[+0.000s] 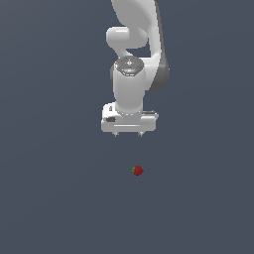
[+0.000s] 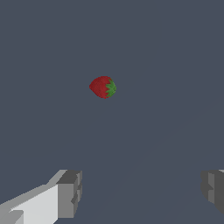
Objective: Pick up the object and move it to a goal position.
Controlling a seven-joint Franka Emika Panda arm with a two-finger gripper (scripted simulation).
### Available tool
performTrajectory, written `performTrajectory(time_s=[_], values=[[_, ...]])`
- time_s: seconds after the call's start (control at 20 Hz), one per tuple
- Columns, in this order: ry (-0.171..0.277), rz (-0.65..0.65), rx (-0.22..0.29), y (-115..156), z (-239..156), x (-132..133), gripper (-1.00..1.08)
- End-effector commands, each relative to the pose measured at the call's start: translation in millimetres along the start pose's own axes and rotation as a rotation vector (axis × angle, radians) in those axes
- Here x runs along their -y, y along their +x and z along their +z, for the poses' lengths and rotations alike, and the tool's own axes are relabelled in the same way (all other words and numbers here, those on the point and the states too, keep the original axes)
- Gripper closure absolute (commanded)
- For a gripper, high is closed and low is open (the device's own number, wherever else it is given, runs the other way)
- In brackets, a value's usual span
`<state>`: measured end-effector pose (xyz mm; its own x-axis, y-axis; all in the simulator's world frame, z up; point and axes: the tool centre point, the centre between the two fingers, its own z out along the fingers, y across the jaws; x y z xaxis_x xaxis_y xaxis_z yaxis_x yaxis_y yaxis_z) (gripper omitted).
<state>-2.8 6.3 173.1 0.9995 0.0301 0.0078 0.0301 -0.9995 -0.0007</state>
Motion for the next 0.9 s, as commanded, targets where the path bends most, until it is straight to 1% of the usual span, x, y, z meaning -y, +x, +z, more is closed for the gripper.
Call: performTrajectory(time_s=[0.0, 0.15, 0.45, 0.85], values=[[0.0, 0.0, 0.0, 0, 0, 0, -0.92], [0.003, -0.008, 0.006, -1, 1, 5, -0.92], [0.017, -0.048, 0.035, -8, 8, 28, -0.92], [0.017, -0.05, 0.035, -8, 8, 27, -0.92]])
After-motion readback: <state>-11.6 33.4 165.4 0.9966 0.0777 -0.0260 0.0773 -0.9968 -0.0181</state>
